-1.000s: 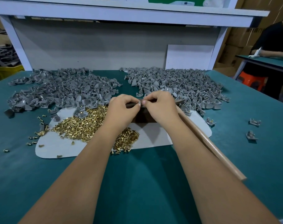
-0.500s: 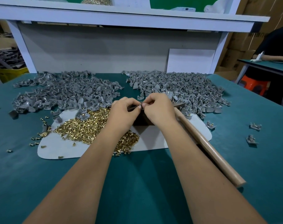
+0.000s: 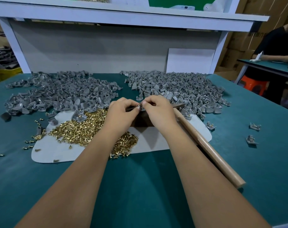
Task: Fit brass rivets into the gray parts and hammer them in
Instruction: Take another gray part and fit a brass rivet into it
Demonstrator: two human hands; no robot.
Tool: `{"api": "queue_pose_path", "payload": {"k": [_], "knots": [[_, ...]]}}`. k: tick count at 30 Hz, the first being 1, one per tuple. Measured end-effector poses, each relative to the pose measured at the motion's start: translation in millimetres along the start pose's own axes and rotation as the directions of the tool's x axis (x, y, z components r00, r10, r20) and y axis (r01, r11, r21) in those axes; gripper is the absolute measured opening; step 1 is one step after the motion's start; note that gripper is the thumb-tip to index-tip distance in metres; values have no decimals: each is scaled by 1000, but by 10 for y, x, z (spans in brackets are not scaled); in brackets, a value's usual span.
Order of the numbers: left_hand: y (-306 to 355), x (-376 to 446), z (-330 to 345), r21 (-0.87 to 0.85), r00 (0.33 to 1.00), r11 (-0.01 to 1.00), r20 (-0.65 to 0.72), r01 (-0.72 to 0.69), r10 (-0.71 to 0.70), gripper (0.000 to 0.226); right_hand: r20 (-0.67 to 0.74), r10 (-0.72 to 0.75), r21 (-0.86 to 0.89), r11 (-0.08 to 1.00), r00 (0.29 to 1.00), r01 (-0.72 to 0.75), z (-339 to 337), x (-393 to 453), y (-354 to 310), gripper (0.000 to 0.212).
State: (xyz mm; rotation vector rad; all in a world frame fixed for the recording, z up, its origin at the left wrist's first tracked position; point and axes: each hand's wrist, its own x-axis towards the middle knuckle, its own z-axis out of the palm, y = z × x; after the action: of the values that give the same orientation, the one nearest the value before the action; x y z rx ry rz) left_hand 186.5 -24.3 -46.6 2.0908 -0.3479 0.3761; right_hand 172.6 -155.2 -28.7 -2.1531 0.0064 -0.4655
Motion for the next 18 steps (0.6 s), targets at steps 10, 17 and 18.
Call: {"api": "queue_pose_path", "payload": {"k": [10, 17, 18], "knots": [[18, 1, -8, 11, 1000, 1000, -3, 4, -4, 12, -30, -3, 83, 997, 1000, 5, -20, -4, 54, 12], [12, -2, -9, -32, 1000, 999, -6, 23, -23, 14, -31, 0, 120, 993, 1000, 4, -32, -9, 62, 8], [11, -1, -9, -41, 1000, 999, -11, 23, -23, 15, -38, 0, 117, 993, 999, 4, -31, -9, 64, 7]]}}
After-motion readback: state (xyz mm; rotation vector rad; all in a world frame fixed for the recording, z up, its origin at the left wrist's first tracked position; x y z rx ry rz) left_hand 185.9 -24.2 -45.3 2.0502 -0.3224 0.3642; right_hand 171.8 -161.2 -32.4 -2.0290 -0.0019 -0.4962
